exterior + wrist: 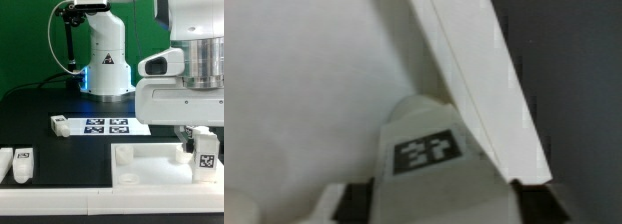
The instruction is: Assemble one leg
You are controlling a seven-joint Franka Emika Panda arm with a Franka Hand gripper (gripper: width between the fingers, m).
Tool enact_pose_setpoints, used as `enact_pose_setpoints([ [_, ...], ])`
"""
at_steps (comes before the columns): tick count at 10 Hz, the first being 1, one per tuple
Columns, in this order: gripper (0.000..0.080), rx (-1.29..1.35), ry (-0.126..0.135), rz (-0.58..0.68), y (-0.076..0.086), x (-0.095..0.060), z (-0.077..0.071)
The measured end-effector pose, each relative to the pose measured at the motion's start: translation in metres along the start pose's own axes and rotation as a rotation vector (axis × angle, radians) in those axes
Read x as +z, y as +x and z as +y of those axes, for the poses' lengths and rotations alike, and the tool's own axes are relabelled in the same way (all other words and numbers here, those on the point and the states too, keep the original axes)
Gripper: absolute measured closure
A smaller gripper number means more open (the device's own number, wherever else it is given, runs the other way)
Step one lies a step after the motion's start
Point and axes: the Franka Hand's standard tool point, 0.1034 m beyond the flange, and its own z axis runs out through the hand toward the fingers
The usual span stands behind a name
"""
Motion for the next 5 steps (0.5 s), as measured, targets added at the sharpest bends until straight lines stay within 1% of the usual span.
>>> enact_pose_setpoints([
  [2, 0.0512, 0.159, -0.001, 0.000, 0.0000, 0.0003, 0.0004],
  [4, 0.0512, 0.430, -0.006, -0.004, -0.0007, 0.0010, -0.0001],
  [5, 0.0512, 0.621, -0.023, -0.027, -0.0013, 0.0013, -0.0017],
])
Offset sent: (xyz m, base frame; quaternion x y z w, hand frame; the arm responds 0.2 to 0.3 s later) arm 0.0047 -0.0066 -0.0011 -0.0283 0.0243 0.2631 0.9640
